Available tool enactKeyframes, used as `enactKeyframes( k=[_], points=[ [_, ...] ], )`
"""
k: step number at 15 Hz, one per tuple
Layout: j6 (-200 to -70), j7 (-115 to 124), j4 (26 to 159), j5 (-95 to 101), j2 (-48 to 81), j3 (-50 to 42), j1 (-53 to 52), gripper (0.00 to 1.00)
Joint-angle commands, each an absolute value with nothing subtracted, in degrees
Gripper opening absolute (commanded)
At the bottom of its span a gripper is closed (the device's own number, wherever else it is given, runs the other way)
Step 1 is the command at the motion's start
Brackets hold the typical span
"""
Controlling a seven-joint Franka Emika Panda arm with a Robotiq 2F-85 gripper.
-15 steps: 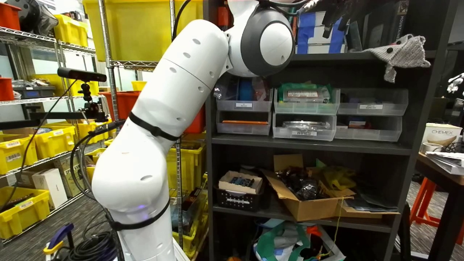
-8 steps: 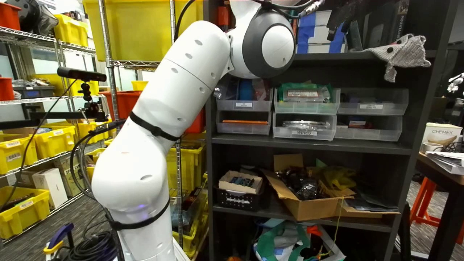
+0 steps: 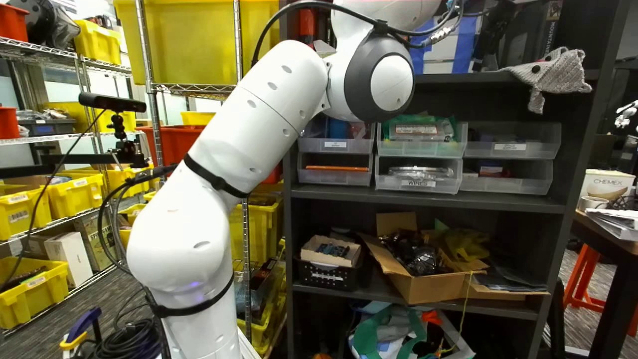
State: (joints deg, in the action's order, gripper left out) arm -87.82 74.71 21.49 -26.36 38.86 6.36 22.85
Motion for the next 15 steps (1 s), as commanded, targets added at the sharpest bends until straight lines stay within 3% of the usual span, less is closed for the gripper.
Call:
enactKeyframes(
  k=[1, 15],
  points=[
    [-88.57, 71.12, 20.38, -25.32, 40.65, 6.64, 22.83, 1.0],
    [-87.32, 64.02, 20.44, -21.0, 45.28, 4.95, 22.03, 1.0]
  ],
)
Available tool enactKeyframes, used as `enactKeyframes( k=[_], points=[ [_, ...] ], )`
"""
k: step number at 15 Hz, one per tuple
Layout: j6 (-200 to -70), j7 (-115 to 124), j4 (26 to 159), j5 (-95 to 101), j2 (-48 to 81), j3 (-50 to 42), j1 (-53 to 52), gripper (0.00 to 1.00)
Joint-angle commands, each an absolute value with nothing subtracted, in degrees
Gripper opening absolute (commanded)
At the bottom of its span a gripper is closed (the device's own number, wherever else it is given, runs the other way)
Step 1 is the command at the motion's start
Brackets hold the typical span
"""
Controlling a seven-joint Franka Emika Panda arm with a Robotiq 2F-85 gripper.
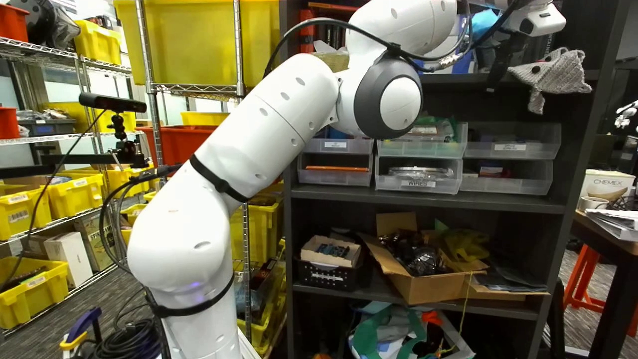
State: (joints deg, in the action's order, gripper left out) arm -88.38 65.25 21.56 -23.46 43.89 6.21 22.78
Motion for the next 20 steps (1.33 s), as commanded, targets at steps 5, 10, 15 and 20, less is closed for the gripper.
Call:
enactKeyframes(
  k=[5, 10, 15, 20],
  points=[
    [-87.64, 63.7, 20.27, -17.69, 48.22, 3.46, 21.21, 1.0],
    [-87.94, 61.82, 20.08, -15.72, 50.76, 2.58, 21.09, 1.0],
    [-83.47, 58.33, 20.66, -13.81, 51.18, 1.61, 21.49, 1.0],
    [-77.99, 54.89, 23.23, -13.82, 49.03, 1.34, 22.62, 1.0]
  ],
)
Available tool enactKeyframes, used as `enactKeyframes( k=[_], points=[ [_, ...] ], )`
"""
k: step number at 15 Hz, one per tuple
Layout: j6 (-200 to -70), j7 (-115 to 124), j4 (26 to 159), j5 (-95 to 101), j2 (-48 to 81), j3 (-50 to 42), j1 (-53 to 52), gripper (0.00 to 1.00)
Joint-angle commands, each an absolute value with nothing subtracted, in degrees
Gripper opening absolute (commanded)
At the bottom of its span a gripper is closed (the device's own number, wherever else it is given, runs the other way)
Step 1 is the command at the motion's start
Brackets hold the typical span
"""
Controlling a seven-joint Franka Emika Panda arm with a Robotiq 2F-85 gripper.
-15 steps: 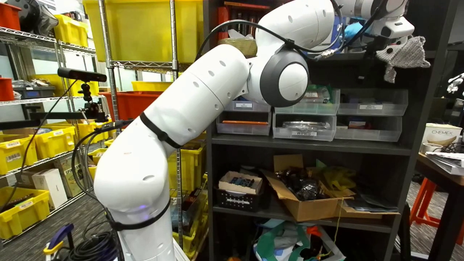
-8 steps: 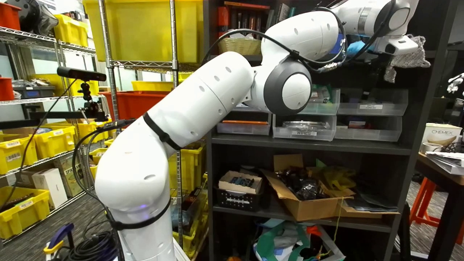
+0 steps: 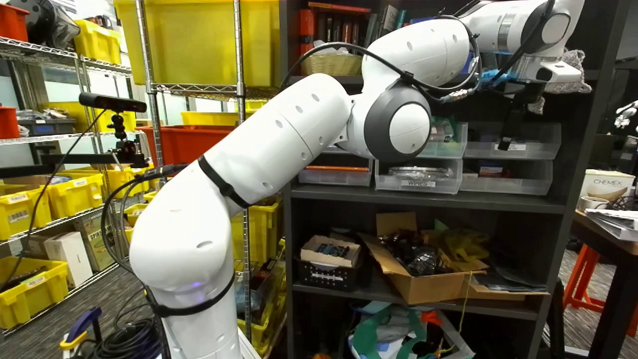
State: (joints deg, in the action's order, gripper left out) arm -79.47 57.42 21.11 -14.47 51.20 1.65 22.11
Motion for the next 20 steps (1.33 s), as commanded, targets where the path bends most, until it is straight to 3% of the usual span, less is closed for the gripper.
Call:
enactKeyframes(
  k=[1, 11, 20],
  points=[
    [-77.8, 54.53, 23.03, -14.15, 49.04, 1.48, 22.91, 1.0],
    [-83.94, 42.18, 21.47, -15.37, 47.56, 2.45, 24.39, 1.0],
    [-80.5, 44.21, 20.88, -14.74, 49.58, 1.64, 23.65, 1.0]
  ],
)
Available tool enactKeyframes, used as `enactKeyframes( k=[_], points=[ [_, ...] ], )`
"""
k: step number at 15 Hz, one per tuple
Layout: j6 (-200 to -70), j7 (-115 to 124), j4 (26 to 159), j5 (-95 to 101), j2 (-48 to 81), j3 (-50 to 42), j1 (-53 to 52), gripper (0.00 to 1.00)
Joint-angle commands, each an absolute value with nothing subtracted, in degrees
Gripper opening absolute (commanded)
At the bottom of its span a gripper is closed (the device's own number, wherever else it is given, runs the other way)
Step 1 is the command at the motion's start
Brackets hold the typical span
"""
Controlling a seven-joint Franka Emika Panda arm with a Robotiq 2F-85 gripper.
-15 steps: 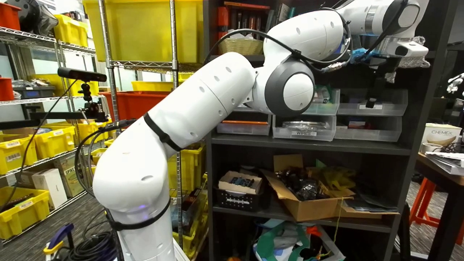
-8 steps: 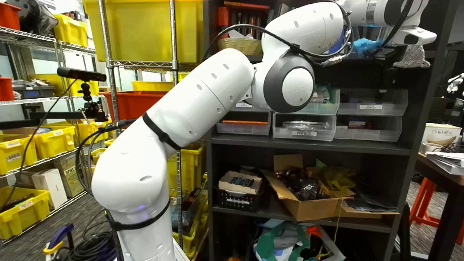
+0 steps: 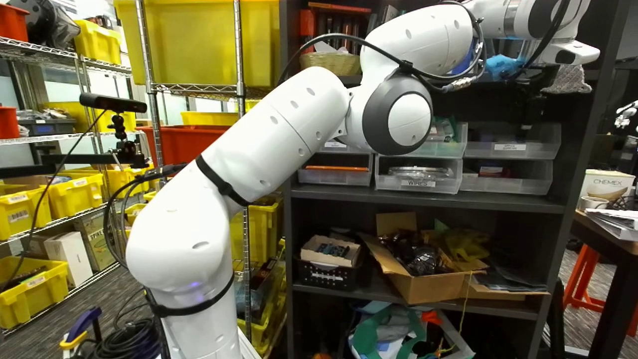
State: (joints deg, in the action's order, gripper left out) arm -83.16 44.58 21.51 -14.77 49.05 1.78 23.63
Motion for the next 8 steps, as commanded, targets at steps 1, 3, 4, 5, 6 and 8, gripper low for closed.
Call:
enactKeyframes(
  k=[1, 3, 4, 5, 6, 8],
  points=[
    [-77.85, 42.96, 22.69, -15.01, 49.13, 1.99, 24.19, 1.0],
    [-73.81, 41.83, 19.51, -14.45, 51.74, 1.4, 24.51, 1.0],
    [-74.25, 40.55, 18.87, -14.24, 52.71, 1.16, 24.9, 1.0],
    [-75.19, 39.39, 19.48, -14.2, 52.91, 1.03, 25.3, 1.0],
    [-76.23, 37.94, 19.74, -14.21, 53.34, 0.92, 25.82, 1.0],
    [-77.62, 34.72, 19.53, -14.32, 54.77, 0.84, 26.86, 1.0]
  ],
)
